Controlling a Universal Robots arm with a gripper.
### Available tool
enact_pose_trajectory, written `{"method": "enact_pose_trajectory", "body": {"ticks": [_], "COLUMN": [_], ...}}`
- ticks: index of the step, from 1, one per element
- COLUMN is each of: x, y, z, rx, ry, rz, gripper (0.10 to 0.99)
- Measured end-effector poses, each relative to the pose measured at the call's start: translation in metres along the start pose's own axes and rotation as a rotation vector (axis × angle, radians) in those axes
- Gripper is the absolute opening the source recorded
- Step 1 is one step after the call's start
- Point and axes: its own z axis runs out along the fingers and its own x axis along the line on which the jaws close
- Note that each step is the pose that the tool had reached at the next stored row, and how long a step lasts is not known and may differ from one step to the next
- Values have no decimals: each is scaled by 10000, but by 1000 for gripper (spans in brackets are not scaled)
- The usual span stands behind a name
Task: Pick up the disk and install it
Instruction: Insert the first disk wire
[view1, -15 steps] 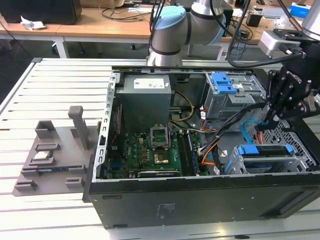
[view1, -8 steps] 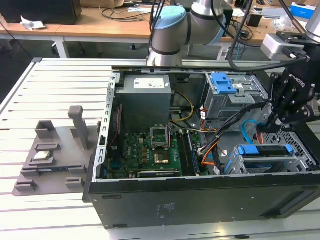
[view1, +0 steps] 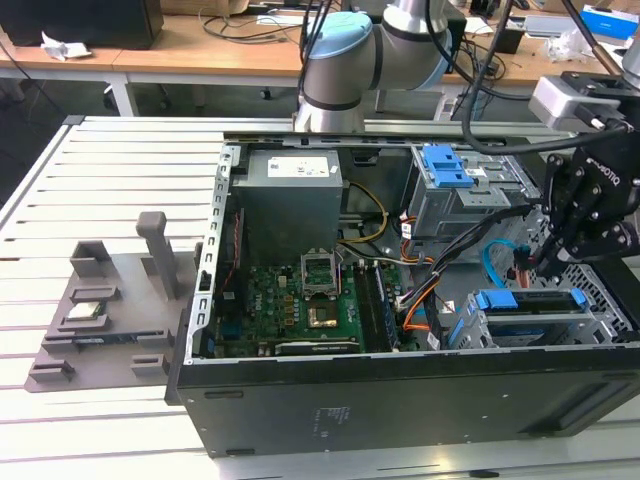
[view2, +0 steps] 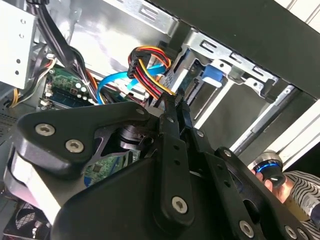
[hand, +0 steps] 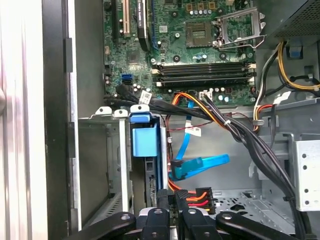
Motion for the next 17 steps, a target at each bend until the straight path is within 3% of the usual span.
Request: {"method": "enact_pose_trajectory", "body": {"ticks": [17], "x": [182], "y": [-11], "z": [28], "rx": [0], "ry": [0], "rz": [-1], "gripper": [165]}}
